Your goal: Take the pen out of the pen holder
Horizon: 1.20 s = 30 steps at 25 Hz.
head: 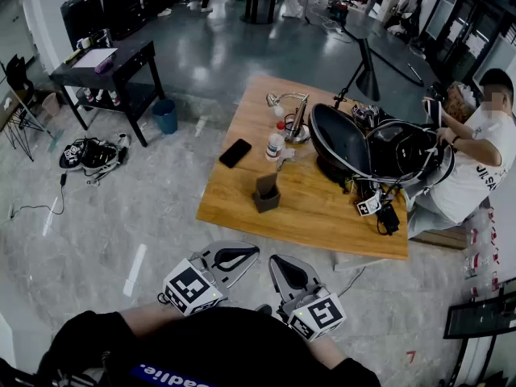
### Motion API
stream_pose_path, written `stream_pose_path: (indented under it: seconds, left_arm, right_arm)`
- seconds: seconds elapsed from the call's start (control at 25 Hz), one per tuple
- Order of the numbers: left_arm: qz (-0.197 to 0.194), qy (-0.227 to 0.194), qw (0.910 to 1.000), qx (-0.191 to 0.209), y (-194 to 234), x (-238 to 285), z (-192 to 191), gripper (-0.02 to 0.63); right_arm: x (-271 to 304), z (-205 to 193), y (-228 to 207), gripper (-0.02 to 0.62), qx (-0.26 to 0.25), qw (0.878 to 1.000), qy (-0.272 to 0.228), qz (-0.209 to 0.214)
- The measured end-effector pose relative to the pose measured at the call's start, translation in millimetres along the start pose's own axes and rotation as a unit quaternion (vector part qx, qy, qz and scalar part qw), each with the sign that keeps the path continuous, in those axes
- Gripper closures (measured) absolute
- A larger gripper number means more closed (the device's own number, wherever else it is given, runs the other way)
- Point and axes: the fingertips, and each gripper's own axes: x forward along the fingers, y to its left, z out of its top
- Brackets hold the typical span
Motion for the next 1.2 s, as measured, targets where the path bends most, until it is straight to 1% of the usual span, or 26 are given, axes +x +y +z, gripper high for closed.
stream_pose_path:
  seconds: [0.52, 0.76, 0.88, 0.96, 1.12, 1.2]
  left_arm:
    - [0.009, 0.008, 0.9999, 0.0, 1, -3, -4, 0.597]
    - [0.025, 0.021, 0.9995, 0.004, 6, -6, -11, 0.597]
    - [0.042, 0.031, 0.9986, 0.007, 14, -11, -16, 0.597]
    - [0.062, 0.041, 0.9972, 0.007, 23, -15, -20, 0.597]
    - [0.109, 0.069, 0.9917, 0.007, 43, -19, -37, 0.597]
    - [0.121, 0.085, 0.989, 0.005, 49, -18, -46, 0.597]
  right_arm:
    - [0, 0, 3, 0.589, 0.006, 1.0, -0.005, 0.008]
    - [2, 4, 9, 0.589, 0.007, 1.0, -0.012, 0.021]
    - [5, 6, 13, 0.589, 0.006, 0.999, -0.013, 0.032]
    - [8, 8, 16, 0.589, 0.004, 0.999, -0.014, 0.042]
    - [7, 9, 20, 0.589, 0.005, 0.998, -0.007, 0.055]
    - [3, 7, 21, 0.589, 0.009, 0.998, -0.001, 0.056]
